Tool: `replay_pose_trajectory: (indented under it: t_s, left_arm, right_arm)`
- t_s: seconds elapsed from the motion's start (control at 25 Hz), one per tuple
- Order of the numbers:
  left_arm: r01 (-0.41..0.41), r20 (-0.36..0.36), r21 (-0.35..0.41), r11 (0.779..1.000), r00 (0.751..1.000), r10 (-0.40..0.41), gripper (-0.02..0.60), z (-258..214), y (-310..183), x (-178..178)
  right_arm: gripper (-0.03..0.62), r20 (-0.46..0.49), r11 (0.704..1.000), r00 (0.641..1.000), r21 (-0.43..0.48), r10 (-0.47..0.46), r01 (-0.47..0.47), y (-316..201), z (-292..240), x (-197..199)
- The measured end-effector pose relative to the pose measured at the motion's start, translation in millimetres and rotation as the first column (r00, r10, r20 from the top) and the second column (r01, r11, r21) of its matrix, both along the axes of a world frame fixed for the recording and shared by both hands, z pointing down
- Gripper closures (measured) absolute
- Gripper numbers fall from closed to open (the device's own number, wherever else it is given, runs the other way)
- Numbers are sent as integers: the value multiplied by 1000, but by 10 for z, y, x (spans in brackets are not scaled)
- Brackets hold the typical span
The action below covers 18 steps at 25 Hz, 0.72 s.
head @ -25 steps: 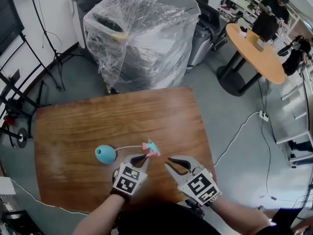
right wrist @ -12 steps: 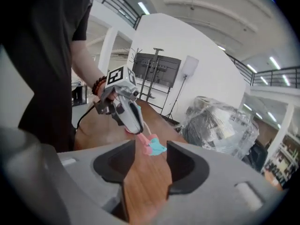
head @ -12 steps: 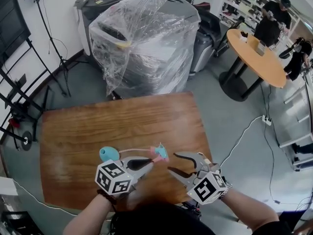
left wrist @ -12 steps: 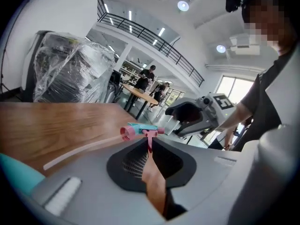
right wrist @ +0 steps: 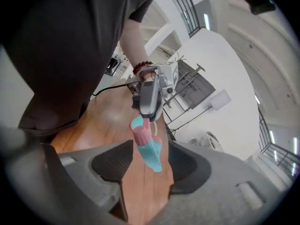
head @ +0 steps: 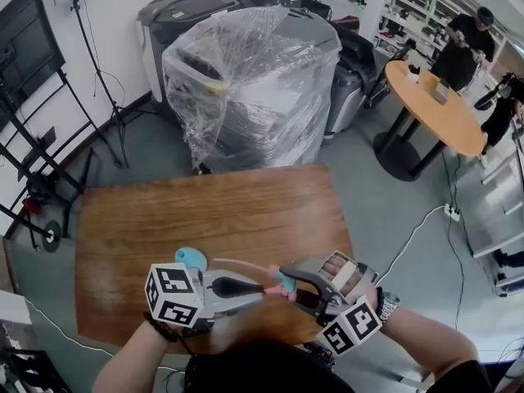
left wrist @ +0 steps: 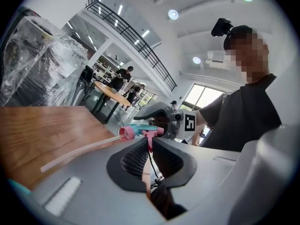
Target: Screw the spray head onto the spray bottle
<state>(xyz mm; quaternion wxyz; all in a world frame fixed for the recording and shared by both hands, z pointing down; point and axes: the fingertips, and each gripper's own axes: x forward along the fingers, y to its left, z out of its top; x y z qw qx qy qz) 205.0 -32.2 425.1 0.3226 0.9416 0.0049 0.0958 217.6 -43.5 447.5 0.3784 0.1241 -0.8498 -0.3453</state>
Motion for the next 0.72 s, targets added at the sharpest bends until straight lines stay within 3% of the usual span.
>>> replay_pose_trajectory:
  t_s: [0.2,0.4,0.72]
  left_arm:
    - [-61,-87,-53,997,995,56,537,-200,155,-45]
    - [-86,-110,-60,994,991,79,537,-279,241,-120]
    - [-116,-151,-55,992,983,107,535,-389,314,-352]
  right_arm:
    - [375,-30,996,997,61,-68,70,86,-42,-119]
    - [439,-20,987,994,115,-108,109,150,-162,-233]
    - [471,-62,981,993,157,-105,113,227,-243,-450]
